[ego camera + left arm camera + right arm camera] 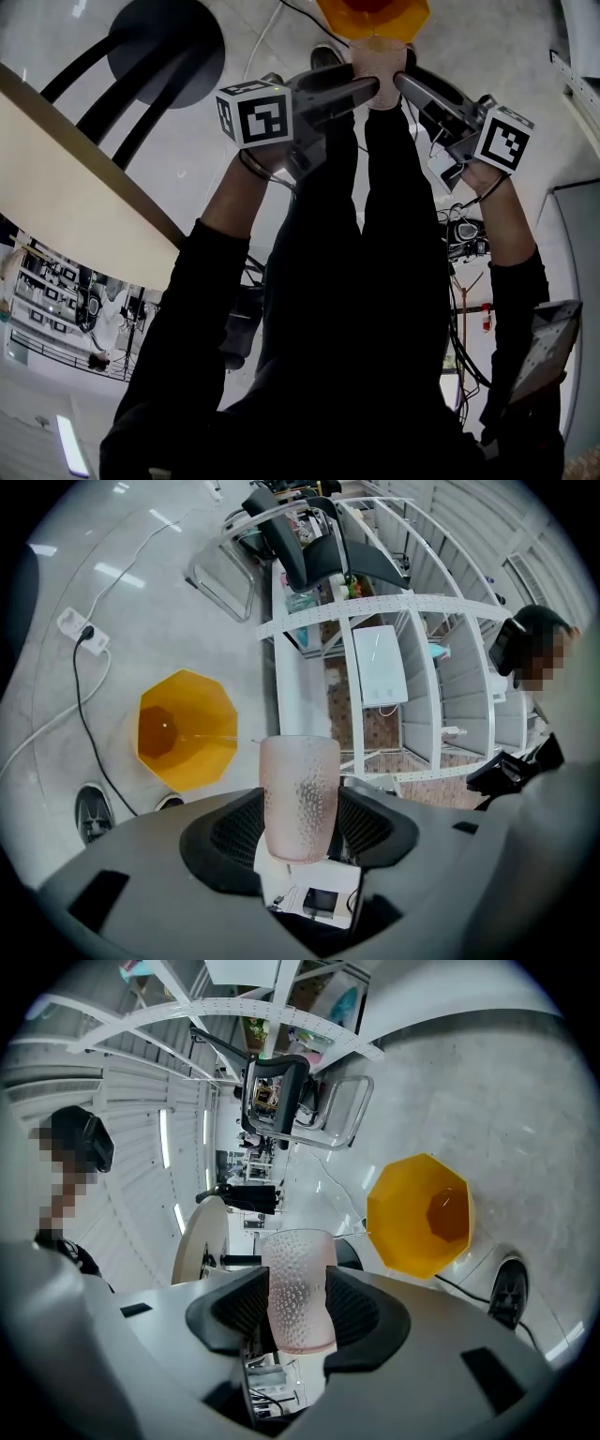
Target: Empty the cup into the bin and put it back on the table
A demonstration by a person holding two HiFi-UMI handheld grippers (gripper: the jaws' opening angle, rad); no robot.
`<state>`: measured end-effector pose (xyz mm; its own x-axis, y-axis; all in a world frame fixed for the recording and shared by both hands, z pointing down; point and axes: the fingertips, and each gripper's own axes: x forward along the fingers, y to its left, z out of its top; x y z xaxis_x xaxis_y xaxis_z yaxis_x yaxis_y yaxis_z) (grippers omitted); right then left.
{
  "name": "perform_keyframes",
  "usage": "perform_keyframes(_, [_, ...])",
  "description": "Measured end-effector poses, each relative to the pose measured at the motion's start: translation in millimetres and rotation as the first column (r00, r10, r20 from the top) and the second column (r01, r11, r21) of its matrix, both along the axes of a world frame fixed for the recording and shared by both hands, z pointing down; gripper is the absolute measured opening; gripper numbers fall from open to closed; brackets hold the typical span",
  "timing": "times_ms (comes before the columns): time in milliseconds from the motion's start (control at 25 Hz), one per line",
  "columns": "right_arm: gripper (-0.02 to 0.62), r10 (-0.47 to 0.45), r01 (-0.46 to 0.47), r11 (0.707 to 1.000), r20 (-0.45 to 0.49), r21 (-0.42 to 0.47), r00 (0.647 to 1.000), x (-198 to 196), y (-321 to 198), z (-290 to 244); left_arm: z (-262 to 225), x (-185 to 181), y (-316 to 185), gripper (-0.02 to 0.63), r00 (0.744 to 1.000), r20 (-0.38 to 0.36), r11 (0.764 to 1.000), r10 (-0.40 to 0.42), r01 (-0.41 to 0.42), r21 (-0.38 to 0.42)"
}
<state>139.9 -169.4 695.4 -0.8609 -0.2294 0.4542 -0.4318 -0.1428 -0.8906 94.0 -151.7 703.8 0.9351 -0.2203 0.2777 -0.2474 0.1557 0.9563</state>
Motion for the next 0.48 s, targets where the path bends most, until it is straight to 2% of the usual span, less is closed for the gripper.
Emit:
perform_keyframes(240, [0.196, 0.008, -0.008, 1.0, -0.012, 0.002, 1.0, 2.0, 2.4, 1.6, 3.1, 0.8, -0.9, 0.261, 1.0, -0.018, 0.999, -0.003, 0.002, -0.037])
perform_keyframes(480, [0.192, 0.002, -0.001, 1.0, -0.016, 0.023, 1.0, 2.2, -0.1, 0.7, 0.6, 3.4, 1.0, 0.259, 0.997, -0.068, 0.993, -0.04, 0.032, -0.116])
